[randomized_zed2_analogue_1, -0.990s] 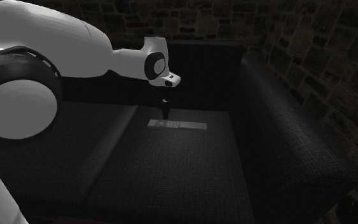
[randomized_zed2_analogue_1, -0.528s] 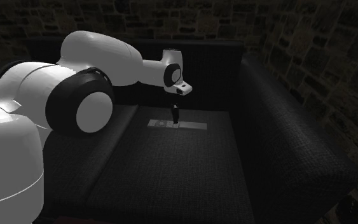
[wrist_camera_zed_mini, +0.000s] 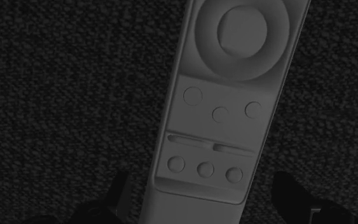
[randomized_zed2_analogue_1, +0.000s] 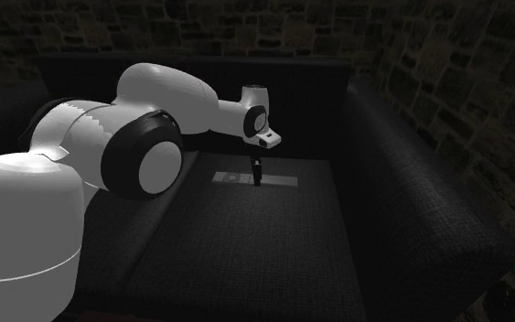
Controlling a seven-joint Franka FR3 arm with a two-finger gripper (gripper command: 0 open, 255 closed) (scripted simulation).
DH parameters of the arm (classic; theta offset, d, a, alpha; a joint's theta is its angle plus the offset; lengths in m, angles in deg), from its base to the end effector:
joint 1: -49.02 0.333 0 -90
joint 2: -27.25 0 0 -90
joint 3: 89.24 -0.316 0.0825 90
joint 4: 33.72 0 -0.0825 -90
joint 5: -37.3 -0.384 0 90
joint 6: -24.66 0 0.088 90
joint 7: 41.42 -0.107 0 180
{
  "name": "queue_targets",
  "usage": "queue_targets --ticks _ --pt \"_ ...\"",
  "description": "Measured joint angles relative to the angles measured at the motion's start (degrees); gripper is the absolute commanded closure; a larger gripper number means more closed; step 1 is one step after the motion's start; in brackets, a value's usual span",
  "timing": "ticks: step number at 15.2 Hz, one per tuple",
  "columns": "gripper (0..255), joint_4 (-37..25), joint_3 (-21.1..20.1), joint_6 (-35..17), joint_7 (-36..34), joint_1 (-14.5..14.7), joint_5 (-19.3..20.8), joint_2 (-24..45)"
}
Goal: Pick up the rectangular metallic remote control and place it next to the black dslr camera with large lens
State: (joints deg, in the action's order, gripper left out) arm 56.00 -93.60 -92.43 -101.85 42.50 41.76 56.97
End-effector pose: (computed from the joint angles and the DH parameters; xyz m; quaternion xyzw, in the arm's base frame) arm 0.6859 -0.0373 0.3400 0.8613 -0.5075 -0.0096 0.0229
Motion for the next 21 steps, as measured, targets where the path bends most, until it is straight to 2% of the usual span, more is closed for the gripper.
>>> queue_targets --ticks 8,9,21 --pt "0 0.4 0.0 -0.9 -0.1 0.0 0.1 0.4" --pt "255 0.4 0.0 -0.9 -0.1 0.0 0.1 0.4" --pt "255 0.1 0.0 -0.1 -0.1 0.0 0.0 0.0"
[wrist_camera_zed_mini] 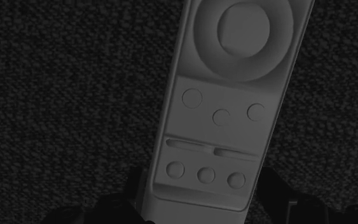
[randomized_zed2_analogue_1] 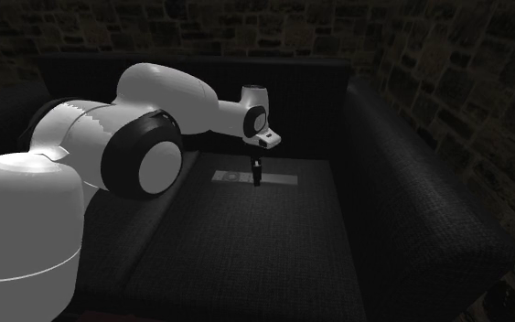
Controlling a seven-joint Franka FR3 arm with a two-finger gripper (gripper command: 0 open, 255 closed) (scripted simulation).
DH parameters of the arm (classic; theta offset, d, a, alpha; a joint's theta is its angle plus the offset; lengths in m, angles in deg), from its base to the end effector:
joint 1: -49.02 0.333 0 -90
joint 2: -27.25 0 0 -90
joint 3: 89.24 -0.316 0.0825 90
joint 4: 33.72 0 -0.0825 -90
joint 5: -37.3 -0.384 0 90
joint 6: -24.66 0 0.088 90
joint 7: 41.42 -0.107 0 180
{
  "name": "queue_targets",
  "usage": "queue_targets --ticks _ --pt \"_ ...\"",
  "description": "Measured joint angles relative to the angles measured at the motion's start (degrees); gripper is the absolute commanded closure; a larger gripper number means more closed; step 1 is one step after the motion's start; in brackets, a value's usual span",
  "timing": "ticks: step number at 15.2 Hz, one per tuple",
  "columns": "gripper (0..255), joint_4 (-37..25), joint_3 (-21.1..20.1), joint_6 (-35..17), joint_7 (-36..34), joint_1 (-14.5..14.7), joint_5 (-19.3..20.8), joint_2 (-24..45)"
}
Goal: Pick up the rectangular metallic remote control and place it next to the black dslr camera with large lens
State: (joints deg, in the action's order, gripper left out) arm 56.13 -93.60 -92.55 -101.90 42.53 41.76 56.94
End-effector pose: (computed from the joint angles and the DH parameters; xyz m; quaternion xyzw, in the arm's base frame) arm 0.6856 -0.0369 0.3394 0.8613 -0.5075 -0.0095 0.0229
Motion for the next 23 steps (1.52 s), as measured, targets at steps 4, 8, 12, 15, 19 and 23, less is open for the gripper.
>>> queue_targets --ticks 4,8,12,15,19,23 --pt "255 -1.4 -0.1 2.3 0.2 0.0 -0.1 -0.9" --pt "255 -2.9 -0.1 4.9 0.2 0.0 -0.3 -2.0" --pt "255 -4.5 -0.2 7.4 0.4 0.0 -0.4 -2.9" --pt "255 -6.2 -0.2 9.6 0.5 0.0 -0.5 -3.4" --pt "255 -8.4 -0.2 12.3 0.6 0.0 -0.5 -3.9" --pt "255 -11.5 -0.3 15.5 0.8 0.1 -0.6 -4.0"
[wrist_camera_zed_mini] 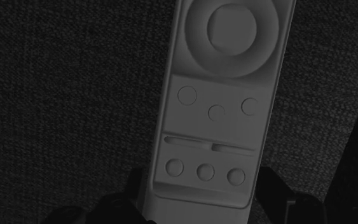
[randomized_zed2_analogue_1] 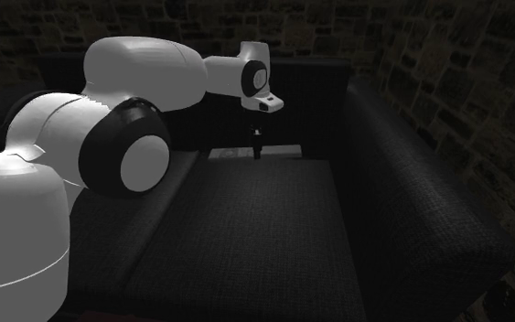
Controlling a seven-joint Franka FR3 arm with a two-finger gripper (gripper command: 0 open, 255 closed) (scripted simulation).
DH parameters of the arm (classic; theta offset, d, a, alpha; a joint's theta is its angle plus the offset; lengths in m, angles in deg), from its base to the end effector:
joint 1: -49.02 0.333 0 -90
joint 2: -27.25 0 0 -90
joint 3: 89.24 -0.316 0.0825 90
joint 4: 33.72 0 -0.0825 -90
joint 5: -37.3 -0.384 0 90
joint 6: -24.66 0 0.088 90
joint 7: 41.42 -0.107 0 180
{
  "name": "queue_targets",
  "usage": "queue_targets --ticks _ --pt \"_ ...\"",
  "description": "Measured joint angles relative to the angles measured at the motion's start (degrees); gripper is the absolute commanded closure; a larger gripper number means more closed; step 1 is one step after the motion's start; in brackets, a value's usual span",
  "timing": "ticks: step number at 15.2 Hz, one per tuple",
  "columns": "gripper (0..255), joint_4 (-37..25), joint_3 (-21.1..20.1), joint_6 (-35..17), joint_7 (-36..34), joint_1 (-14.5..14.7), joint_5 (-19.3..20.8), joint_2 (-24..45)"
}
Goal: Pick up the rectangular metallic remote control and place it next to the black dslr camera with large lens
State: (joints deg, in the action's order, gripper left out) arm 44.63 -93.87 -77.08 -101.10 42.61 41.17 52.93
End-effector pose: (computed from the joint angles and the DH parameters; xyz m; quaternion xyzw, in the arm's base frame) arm 0.6865 -0.0371 0.4593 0.8613 -0.5075 -0.0094 0.0228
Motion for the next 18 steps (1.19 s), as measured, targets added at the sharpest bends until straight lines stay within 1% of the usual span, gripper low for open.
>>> queue_targets --ticks 3,10,11,12,13,14,15,17,18 --pt "255 -1.6 0.0 1.9 0.1 0.0 0.0 -0.3" --pt "255 -7.8 -0.1 7.6 0.2 0.3 0.0 0.2" --pt "255 -7.1 -0.2 7.8 -0.2 0.5 -0.1 -0.6" --pt "255 -5.0 -0.4 7.2 -0.7 0.8 -0.1 -2.1" --pt "255 -2.6 -0.6 6.3 -1.4 1.2 -0.2 -3.6" --pt "255 1.2 -0.9 5.0 -2.3 1.6 -0.3 -6.1" --pt "255 2.3 -1.2 4.9 -3.1 2.1 -0.4 -7.1" --pt "255 6.8 -2.0 3.7 -5.0 3.2 -0.6 -10.3" --pt "255 10.4 -2.3 2.4 -5.9 3.7 -0.8 -12.7"
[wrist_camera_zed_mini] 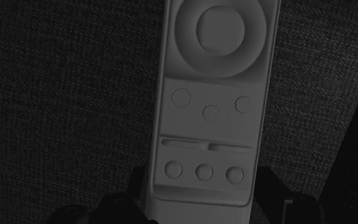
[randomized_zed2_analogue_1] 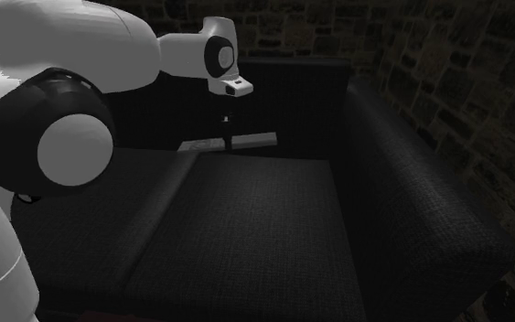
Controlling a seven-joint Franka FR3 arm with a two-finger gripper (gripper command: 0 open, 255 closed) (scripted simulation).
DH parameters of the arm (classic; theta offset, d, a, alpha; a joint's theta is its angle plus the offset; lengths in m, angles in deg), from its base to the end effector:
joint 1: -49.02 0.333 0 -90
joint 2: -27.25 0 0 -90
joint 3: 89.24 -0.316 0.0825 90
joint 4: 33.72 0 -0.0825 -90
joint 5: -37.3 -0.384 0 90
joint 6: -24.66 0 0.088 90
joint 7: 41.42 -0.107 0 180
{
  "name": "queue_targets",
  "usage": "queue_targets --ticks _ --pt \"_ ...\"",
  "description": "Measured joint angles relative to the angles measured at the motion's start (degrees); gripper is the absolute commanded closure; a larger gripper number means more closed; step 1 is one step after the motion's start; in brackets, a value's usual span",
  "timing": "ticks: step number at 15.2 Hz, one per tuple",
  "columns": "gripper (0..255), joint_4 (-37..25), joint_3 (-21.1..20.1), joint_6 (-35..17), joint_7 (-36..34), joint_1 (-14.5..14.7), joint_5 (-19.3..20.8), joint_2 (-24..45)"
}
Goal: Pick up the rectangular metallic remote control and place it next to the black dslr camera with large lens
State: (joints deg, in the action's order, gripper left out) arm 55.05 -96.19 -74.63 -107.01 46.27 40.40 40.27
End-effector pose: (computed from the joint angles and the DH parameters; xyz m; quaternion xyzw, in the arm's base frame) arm 0.6265 0.0341 0.5148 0.8615 -0.5072 -0.0098 0.0226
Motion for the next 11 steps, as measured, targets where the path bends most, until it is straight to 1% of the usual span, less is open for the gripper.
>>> queue_targets --ticks 5,11 --pt "255 9.3 -2.1 -2.2 -4.7 2.6 -0.8 -7.0" --pt "255 17.9 -5.1 -3.9 -10.6 5.8 -2.2 -13.9"
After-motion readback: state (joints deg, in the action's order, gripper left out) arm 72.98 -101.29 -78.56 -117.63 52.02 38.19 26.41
